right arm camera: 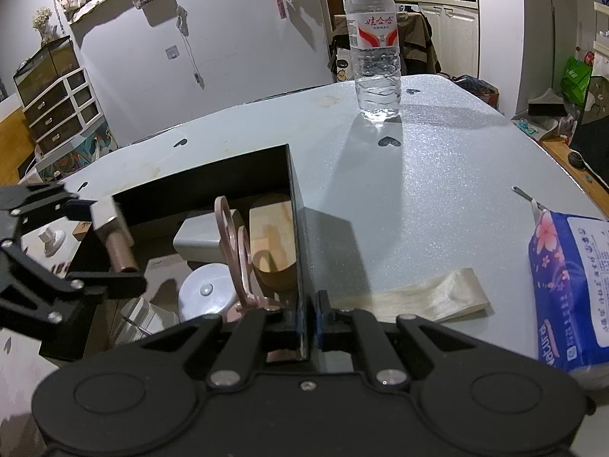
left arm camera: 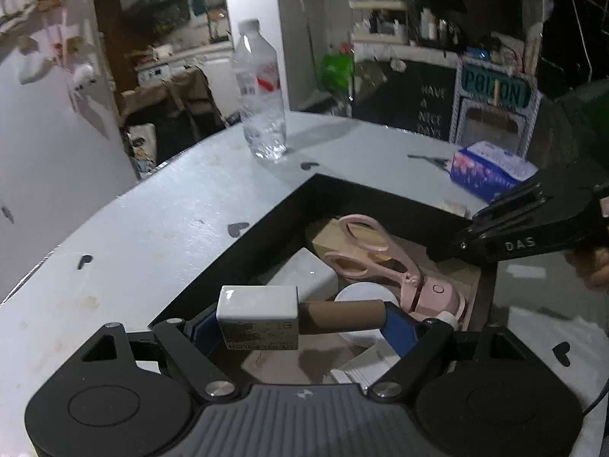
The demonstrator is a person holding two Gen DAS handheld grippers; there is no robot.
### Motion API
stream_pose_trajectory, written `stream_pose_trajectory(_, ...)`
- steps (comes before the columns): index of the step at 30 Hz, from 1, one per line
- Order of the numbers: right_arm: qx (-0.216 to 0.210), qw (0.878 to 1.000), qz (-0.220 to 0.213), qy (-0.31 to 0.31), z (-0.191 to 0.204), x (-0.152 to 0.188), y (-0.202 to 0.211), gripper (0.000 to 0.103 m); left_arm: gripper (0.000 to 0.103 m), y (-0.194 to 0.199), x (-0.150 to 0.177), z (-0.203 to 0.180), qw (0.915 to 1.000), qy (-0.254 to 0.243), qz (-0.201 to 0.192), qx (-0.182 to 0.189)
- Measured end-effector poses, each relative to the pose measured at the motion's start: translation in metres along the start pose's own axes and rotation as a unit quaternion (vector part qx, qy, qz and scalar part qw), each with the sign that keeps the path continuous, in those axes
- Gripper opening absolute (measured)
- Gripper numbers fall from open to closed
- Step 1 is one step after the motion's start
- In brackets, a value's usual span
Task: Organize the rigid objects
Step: 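Carry the white block with dowel into the box and release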
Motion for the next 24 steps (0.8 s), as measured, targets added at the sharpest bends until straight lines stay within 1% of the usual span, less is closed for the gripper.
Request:
stream_pose_trajectory(7, 0.0, 1.0, 0.0, -0.001, 0.0, 0.0, 0.0, 0.008, 0.086, -0.016, -0.003, 0.003, 0.9988, -0.018, 0.037, 0.028)
stream_pose_trajectory(12, -0.001, 1.0, 0.0, -0.001, 0.0, 0.0, -0.001, 0.008, 0.086, -0.029, -0.005, 0.008, 0.9959, -0.03, 0.055, 0.066)
stream_pose_trajectory(15, 0.0, 1.0, 0.0, -0.001, 0.0, 0.0, -0.002, 0.007, 0.086, -0.034, -0.005, 0.01, 0.9932, -0.06, 0.062, 0.078)
stream_pose_trajectory(17, 0.0, 1.0, 0.0, -0.001, 0.001, 0.0, -0.002, 0.007, 0.086, -0.038, -0.004, 0.012, 0.9924, -0.07, 0.064, 0.079)
stream_pose_trajectory(19, 0.0, 1.0, 0.001, -0.002, 0.0, 0.0, -0.002, 0.007, 0.087, -0.041, -0.004, 0.015, 0.9918, -0.07, 0.065, 0.085)
stream_pose_trajectory(21, 0.0, 1.0, 0.001, -0.002, 0.0, 0.0, -0.003, 0.007, 0.088, -0.04, -0.004, 0.015, 0.9912, -0.081, 0.051, 0.092)
stream_pose_trajectory(22, 0.0, 1.0, 0.002, -0.003, 0.0, 0.0, -0.003, 0.007, 0.09, -0.039, -0.004, 0.015, 0.9912, -0.083, 0.044, 0.093)
stream_pose_trajectory(24, 0.001, 1.0, 0.002, -0.003, 0.0, 0.0, -0.003, 0.007, 0.096, -0.039, -0.005, 0.016, 0.9914, -0.075, 0.043, 0.098)
Point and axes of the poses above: each gripper's, at about its wrist camera, not at the fingertips, and y roughly against the way its jaws point, z to its left, x to its underside, the point moved 4 cm from there along -y, roughly the way its jaws point, and after that the axes turned 2 degrees about -y, right-handed, at the moved point
